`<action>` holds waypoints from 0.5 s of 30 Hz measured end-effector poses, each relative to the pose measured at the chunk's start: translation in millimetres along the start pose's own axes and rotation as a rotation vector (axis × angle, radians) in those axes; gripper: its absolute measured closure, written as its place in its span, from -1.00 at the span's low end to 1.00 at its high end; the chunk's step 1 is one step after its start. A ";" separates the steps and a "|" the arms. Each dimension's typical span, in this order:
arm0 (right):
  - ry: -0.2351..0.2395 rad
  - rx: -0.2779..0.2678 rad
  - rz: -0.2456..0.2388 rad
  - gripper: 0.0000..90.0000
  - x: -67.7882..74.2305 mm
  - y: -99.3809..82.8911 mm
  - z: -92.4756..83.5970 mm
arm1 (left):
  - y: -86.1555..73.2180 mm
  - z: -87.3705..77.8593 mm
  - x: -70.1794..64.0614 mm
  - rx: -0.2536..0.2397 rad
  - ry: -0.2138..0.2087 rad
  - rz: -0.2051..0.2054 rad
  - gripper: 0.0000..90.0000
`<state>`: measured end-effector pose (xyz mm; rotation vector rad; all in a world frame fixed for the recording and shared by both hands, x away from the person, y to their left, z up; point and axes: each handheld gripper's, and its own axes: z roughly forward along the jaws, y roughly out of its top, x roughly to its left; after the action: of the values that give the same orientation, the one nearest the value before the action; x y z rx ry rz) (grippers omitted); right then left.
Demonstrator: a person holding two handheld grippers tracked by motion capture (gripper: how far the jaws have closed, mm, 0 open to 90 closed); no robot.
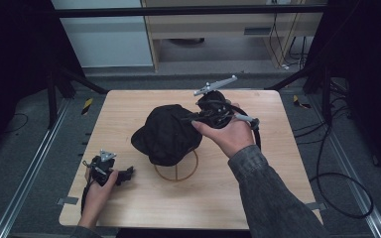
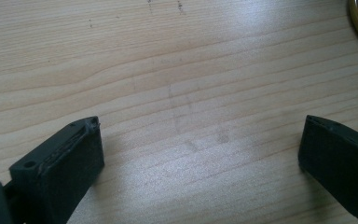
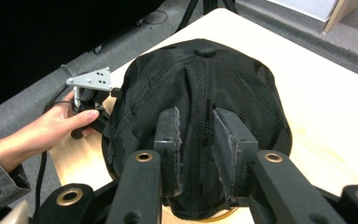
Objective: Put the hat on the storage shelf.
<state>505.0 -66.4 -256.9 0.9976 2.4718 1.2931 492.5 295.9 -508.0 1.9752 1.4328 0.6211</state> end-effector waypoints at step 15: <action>-0.071 -0.067 0.027 -0.26 -10.0 -6.9 -27.5 | -0.2 -0.1 -0.4 -0.001 0.001 -0.001 -1.00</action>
<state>497.2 -93.7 -247.1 1.0456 2.3549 1.3152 492.2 295.6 -508.0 1.9734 1.4345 0.6224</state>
